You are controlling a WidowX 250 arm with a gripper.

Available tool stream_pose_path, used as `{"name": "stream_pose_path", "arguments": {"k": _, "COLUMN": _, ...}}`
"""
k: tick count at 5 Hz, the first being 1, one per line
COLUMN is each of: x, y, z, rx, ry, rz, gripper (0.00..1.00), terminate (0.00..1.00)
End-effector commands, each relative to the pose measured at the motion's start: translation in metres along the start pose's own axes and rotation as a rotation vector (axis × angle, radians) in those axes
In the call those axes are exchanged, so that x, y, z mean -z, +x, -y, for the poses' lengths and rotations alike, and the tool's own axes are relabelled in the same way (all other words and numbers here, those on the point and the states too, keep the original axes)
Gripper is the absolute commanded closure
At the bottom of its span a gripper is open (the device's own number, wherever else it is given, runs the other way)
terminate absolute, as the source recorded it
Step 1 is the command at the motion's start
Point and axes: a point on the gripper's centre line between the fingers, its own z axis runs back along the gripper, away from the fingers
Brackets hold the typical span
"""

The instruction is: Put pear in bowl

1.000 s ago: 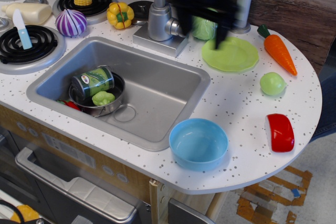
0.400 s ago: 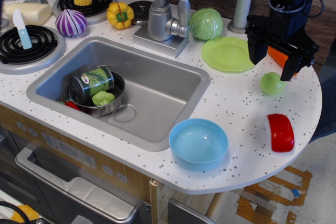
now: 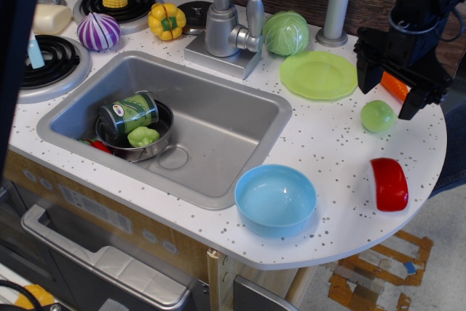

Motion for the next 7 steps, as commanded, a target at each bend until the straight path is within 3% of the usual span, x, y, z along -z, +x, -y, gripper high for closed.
{"name": "stream_pose_path", "arguments": {"k": 1, "x": 0.005, "y": 0.003, "z": -0.011, "rx": -0.017, "ry": 0.041, "rz": 0.086, "gripper": 0.0, "terminate": 0.0}}
{"name": "stream_pose_path", "arguments": {"k": 3, "x": 0.027, "y": 0.001, "z": -0.013, "rx": -0.06, "ry": 0.025, "rz": 0.162, "gripper": 0.0, "terminate": 0.0}}
{"name": "stream_pose_path", "arguments": {"k": 4, "x": 0.023, "y": 0.005, "z": -0.012, "rx": -0.08, "ry": 0.021, "rz": 0.147, "gripper": 1.0, "terminate": 0.0}}
{"name": "stream_pose_path", "arguments": {"k": 5, "x": 0.011, "y": 0.004, "z": -0.012, "rx": -0.099, "ry": 0.012, "rz": 0.127, "gripper": 1.0, "terminate": 0.0}}
{"name": "stream_pose_path", "arguments": {"k": 7, "x": -0.053, "y": -0.046, "z": -0.035, "rx": -0.174, "ry": 0.081, "rz": -0.048, "gripper": 1.0, "terminate": 0.0}}
